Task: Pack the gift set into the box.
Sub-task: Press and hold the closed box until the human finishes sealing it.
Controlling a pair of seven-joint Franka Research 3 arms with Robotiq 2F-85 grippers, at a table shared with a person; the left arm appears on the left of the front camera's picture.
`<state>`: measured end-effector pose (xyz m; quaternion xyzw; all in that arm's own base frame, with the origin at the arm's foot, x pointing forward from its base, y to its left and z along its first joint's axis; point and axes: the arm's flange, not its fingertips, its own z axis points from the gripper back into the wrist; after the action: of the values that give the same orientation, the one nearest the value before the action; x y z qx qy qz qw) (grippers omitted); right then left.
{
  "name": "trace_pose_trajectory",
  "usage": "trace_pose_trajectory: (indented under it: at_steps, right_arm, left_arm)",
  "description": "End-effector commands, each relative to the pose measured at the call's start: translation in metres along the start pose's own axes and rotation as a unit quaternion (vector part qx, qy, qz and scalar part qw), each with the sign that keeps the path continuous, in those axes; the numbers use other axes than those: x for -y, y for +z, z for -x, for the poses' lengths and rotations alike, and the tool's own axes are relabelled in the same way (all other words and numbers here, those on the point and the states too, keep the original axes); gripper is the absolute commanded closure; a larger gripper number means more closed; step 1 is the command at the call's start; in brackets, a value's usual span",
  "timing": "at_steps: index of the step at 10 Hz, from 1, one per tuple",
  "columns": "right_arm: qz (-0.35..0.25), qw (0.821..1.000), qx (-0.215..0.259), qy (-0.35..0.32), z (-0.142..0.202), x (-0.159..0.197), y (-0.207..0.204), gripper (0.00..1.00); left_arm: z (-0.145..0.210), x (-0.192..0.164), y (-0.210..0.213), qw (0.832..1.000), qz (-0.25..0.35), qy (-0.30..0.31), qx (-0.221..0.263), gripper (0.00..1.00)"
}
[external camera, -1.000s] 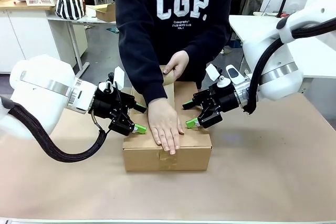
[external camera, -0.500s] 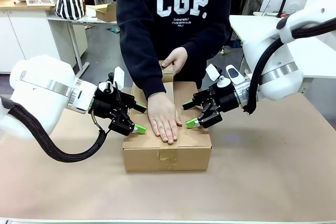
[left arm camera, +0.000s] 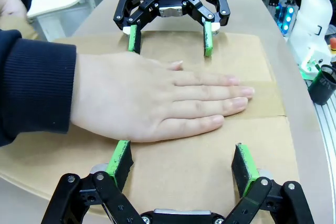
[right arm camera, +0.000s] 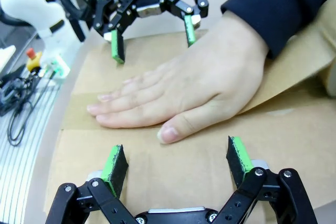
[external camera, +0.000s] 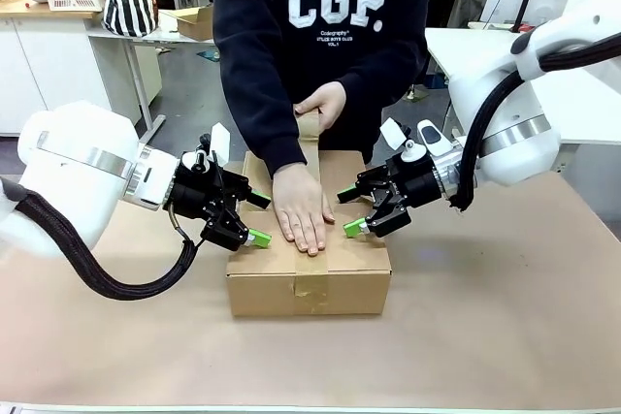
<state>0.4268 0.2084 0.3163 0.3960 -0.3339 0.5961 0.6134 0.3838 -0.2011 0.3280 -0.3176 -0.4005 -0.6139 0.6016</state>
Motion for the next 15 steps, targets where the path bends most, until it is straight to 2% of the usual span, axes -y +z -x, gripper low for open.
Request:
trace_pose_trajectory:
  at_steps: [1, 15]
  right_arm:
    - [0.001, 1.000, -0.003, -0.002, 0.0031, -0.0004, -0.0002, 0.00]
    - [0.001, 1.000, -0.003, -0.002, 0.0031, -0.0004, -0.0002, 0.00]
  left_arm:
    - [-0.0009, 0.0019, -0.0025, 1.000, -0.005, -0.002, -0.002, 0.00]
    - [-0.0009, 0.0019, -0.0025, 1.000, -0.005, -0.002, -0.002, 0.00]
